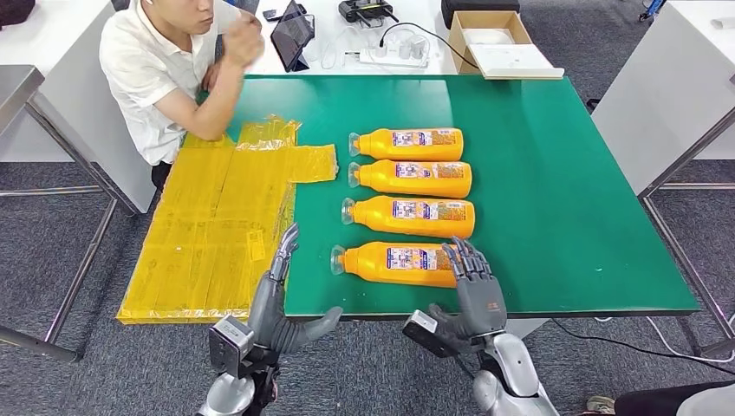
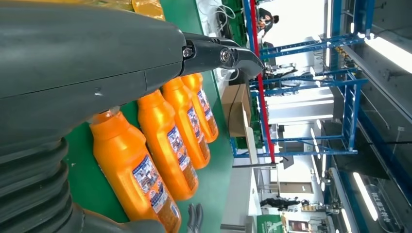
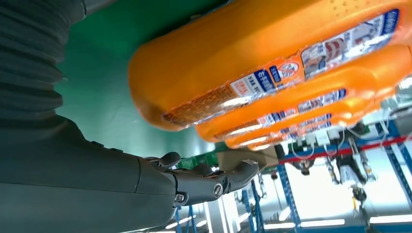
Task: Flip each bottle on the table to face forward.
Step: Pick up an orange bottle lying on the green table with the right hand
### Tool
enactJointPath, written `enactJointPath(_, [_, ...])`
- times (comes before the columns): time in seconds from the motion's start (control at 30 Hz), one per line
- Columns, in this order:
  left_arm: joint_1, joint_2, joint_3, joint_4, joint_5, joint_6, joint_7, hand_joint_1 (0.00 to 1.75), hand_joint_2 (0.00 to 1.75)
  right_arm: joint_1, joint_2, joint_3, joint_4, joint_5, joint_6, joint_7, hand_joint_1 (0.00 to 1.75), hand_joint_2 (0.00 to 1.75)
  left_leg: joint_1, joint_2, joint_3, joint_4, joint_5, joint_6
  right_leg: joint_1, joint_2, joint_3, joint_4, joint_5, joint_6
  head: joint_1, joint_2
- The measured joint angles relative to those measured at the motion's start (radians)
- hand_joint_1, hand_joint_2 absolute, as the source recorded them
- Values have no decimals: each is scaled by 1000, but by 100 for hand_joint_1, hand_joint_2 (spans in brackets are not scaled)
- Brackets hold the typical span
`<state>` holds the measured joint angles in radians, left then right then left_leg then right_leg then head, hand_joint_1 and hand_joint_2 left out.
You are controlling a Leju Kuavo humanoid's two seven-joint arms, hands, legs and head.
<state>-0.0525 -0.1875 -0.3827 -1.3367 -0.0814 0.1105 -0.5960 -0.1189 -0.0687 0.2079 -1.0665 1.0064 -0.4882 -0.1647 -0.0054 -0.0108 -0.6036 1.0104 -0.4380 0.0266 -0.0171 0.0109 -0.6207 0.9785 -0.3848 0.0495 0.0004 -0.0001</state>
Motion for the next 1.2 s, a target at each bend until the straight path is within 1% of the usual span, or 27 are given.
enactJointPath(0.33, [-26, -8, -10, 19, 20, -29, 0, 0, 175, -139, -6, 12, 140, -9, 103, 29, 0, 175, 0, 0, 0, 0, 0, 0, 0, 0, 0, 0, 0, 0, 0, 0])
enactJointPath(0.57, [-28, -9, -11, 20, 51, -59, 19, 0, 175, -195, -5, 41, 221, -19, 169, 51, 0, 175, 0, 0, 0, 0, 0, 0, 0, 0, 0, 0, 0, 0, 0, 0])
enactJointPath(0.77, [-28, -9, -11, 20, 51, -59, 21, 0, 175, -216, -6, 53, 249, -20, 176, 53, 0, 175, 0, 0, 1, 0, 0, 0, 0, 0, 0, 0, 0, 0, 0, 0])
enactJointPath(1.2, [-28, -9, -11, 20, 51, -59, 21, 0, 175, -225, -5, 58, 268, -22, 176, 54, 0, 175, 0, 0, 1, 0, 0, 0, 0, 0, 1, 0, 0, 0, 0, 0])
